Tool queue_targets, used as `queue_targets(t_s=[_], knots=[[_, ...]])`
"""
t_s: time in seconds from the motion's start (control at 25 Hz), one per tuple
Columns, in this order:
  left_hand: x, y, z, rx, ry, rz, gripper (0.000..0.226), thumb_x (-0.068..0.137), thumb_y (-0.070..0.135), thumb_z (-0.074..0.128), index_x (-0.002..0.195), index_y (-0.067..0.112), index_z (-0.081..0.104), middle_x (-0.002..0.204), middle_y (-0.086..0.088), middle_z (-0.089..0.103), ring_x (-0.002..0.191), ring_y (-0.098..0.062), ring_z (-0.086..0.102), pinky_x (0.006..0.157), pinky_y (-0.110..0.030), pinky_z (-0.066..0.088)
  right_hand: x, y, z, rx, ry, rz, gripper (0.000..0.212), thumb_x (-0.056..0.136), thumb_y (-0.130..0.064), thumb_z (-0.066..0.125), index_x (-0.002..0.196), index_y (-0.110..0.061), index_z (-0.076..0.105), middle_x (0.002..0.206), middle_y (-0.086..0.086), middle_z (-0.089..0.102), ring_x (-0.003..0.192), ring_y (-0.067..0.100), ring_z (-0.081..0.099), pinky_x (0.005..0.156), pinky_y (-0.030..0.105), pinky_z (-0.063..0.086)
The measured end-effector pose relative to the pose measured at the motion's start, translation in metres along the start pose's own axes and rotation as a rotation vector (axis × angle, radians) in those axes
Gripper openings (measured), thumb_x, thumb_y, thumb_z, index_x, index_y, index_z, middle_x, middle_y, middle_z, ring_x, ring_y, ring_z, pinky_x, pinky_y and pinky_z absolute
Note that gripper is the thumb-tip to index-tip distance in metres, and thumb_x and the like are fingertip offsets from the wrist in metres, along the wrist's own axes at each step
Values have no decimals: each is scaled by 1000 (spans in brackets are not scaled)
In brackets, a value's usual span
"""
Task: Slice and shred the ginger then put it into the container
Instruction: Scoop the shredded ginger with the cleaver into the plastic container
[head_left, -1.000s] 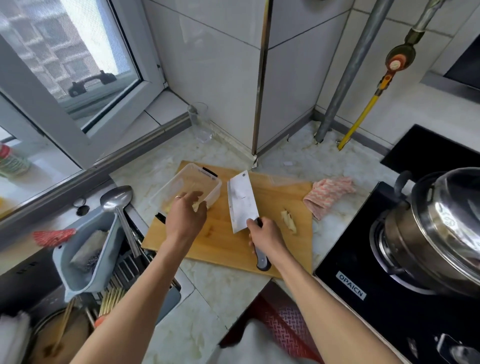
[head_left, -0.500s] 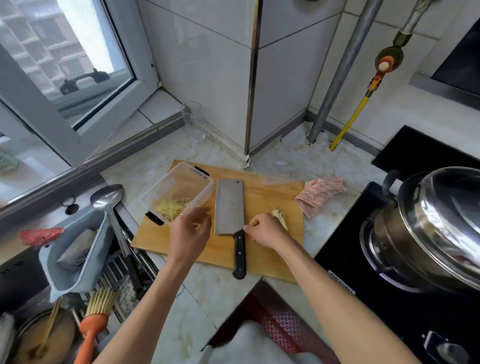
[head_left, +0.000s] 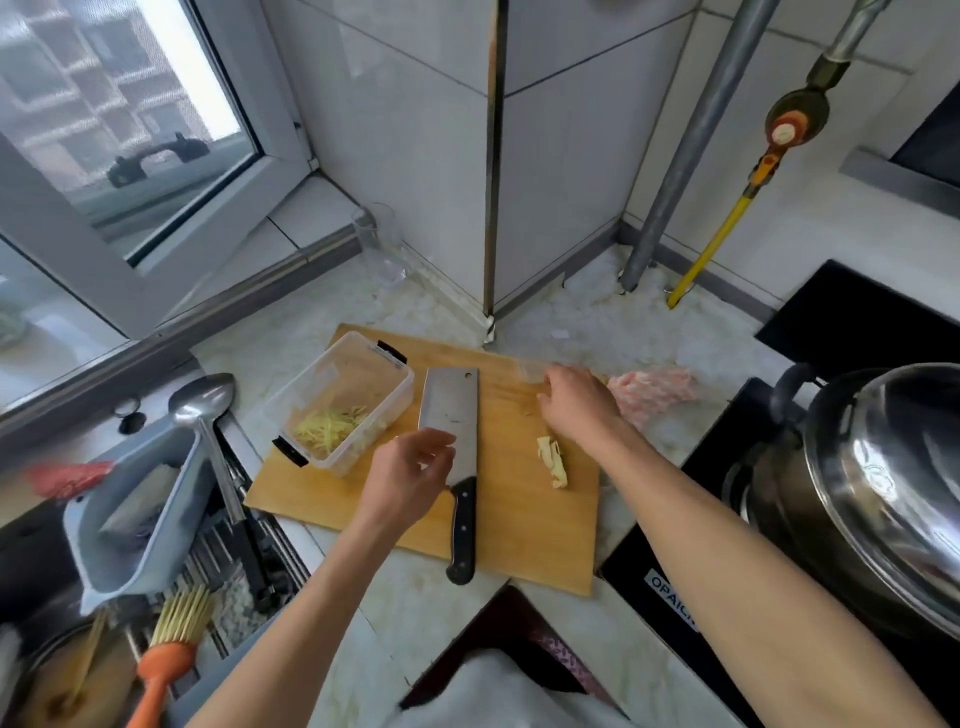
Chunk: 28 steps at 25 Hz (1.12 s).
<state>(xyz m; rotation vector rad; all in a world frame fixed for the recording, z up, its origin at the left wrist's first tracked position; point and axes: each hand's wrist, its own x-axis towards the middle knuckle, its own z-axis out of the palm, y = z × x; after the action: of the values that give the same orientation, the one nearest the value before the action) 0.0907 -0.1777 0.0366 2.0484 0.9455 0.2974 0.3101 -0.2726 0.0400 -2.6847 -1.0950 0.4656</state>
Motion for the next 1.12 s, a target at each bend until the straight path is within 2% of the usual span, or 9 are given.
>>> queue_targets(t_s=[0.08,0.2,0.4,0.6,0.68,0.76,0.84,0.96,1.12], knots=[[6,10,-3,22,1,-2,21,95,20,62,113,19,74,102,8,71,88,1,64,75,-15,52,20,-1,4,-144,2,-83,38,95,-3,51,133,-9,52,127,13,55,110,31,57,81,39,47],[18,27,-8,26,40,-4,21,95,20,63,113,20,73,98,11,70,90,-2,66,82,-24,56,46,4,19,-330,-67,-170,50,95,-1,48,144,-10,41,137,17,48,124,33,49,98,43,44],[34,41,-14,55,111,-26,19,96,19,63,111,21,74,96,14,69,85,9,63,76,-7,51,70,14,32,-373,58,-285,35,100,-3,40,132,-8,52,127,15,60,116,31,59,93,40,47],[24,22,-10,33,80,-92,19,96,16,61,107,21,75,96,16,71,86,12,64,70,-3,48,56,26,23,34,461,-412,14,84,12,59,89,0,66,80,18,71,72,34,69,65,39,52],[19,18,-9,-23,121,-125,18,96,15,61,103,23,76,94,17,71,86,7,66,70,-7,48,44,16,10,207,604,-450,16,82,11,65,90,-2,67,79,12,72,68,26,67,61,33,54],[14,19,-13,-113,212,-150,17,96,15,62,100,25,75,95,17,72,87,3,67,72,-13,50,24,-7,-8,523,617,-367,12,88,1,67,97,-7,68,90,2,73,76,12,66,65,19,52],[11,21,-20,-189,301,-157,17,96,17,62,103,27,73,99,14,71,89,3,65,75,-18,52,7,-28,-22,955,496,-153,9,92,-7,67,95,-15,65,93,-4,74,81,6,70,68,11,52],[6,22,-32,-303,374,-211,28,96,24,64,123,26,64,111,8,65,97,-6,64,74,-19,51,-9,-53,-27,1547,95,100,13,92,-1,63,96,-13,63,92,2,77,87,18,75,75,31,60],[-10,21,-47,-552,428,-313,52,94,16,66,141,25,47,114,-6,60,91,-20,69,72,-30,59,-25,-74,-12,1773,-187,185,16,92,4,62,97,-11,59,100,12,76,90,27,75,72,34,60]])
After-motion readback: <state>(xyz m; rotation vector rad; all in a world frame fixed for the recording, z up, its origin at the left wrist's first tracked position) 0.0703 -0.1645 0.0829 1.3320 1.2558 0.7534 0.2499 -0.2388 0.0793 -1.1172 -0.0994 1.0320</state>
